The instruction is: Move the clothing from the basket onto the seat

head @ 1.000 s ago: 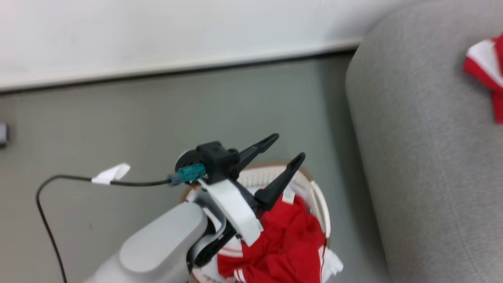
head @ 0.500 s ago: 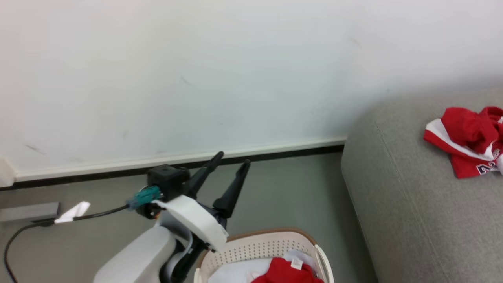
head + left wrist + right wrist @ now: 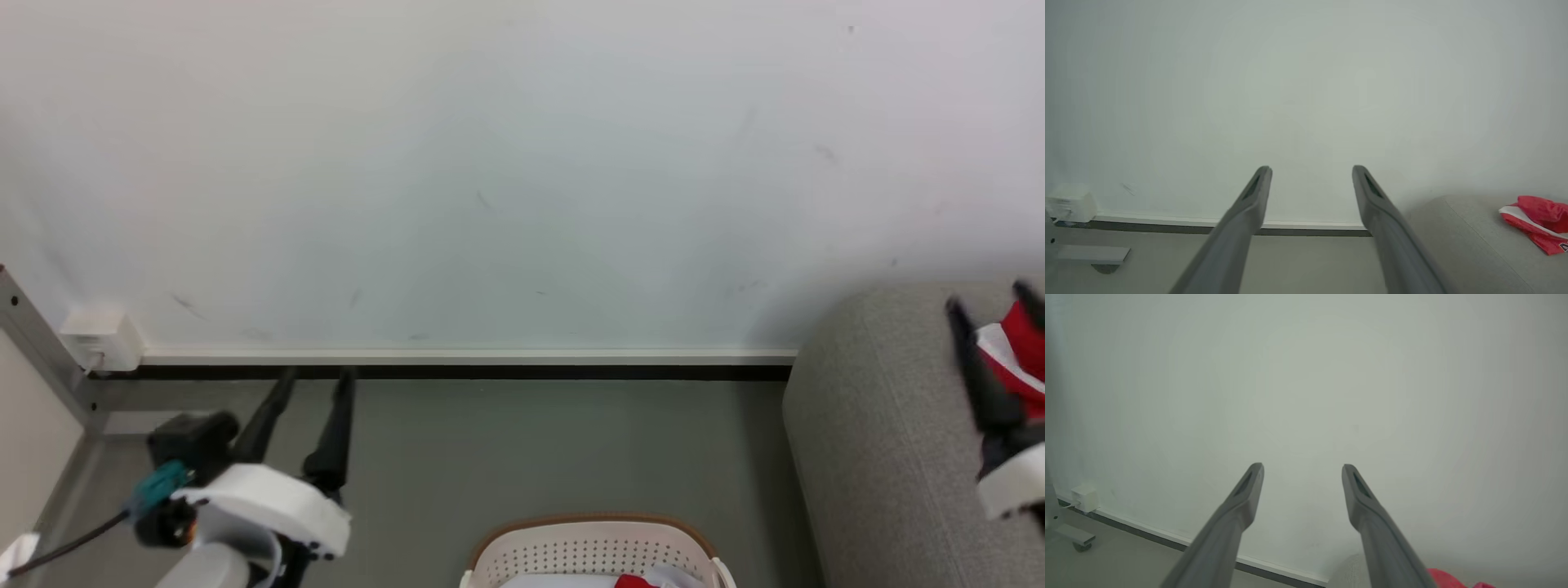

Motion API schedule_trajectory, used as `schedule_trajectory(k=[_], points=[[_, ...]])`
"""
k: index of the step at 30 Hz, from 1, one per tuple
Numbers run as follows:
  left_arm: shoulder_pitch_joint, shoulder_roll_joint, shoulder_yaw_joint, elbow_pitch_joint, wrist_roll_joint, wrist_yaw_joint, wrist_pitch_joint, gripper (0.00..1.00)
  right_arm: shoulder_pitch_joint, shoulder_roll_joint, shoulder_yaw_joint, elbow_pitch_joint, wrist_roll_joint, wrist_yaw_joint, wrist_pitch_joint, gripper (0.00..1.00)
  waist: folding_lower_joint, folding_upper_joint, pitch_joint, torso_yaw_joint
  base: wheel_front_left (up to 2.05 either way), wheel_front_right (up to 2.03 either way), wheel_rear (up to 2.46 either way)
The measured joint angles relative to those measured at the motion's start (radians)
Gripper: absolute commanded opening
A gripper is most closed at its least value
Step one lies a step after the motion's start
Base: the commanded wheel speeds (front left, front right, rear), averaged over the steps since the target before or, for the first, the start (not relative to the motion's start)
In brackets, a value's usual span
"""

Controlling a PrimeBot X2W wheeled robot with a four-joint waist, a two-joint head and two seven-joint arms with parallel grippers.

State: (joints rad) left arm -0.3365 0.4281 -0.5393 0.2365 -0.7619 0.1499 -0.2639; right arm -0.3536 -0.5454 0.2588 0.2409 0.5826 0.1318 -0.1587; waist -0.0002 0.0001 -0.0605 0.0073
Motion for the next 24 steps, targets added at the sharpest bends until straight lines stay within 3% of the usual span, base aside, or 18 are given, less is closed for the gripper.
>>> schedule_trajectory(k=[5,11,18,24], points=[[0.125,-0.031,0.143,-0.058,0.087,0.027,0.000,1.00,0.165,0.161,-0.106,-0.025,-0.031,0.000,-0.073,1.00,0.0001,0.0000,-0.002,0.020,0.00,0.00,0.00],[0.251,-0.113,0.284,-0.109,0.219,0.003,0.000,1.00,0.276,0.285,-0.170,-0.032,-0.128,0.000,-0.098,1.00,0.0002,0.0000,0.008,0.030,0.00,0.00,0.00],[0.350,-0.217,0.422,-0.122,0.331,-0.033,0.000,1.00,0.324,0.356,-0.224,-0.055,-0.239,0.000,-0.100,1.00,0.0002,0.0000,0.009,0.034,0.00,0.00,0.00],[0.366,-0.281,0.473,-0.103,0.402,-0.091,0.000,1.00,0.333,0.360,-0.204,-0.052,-0.275,0.000,-0.102,1.00,0.0003,0.0000,0.007,0.036,0.00,0.00,0.00]])
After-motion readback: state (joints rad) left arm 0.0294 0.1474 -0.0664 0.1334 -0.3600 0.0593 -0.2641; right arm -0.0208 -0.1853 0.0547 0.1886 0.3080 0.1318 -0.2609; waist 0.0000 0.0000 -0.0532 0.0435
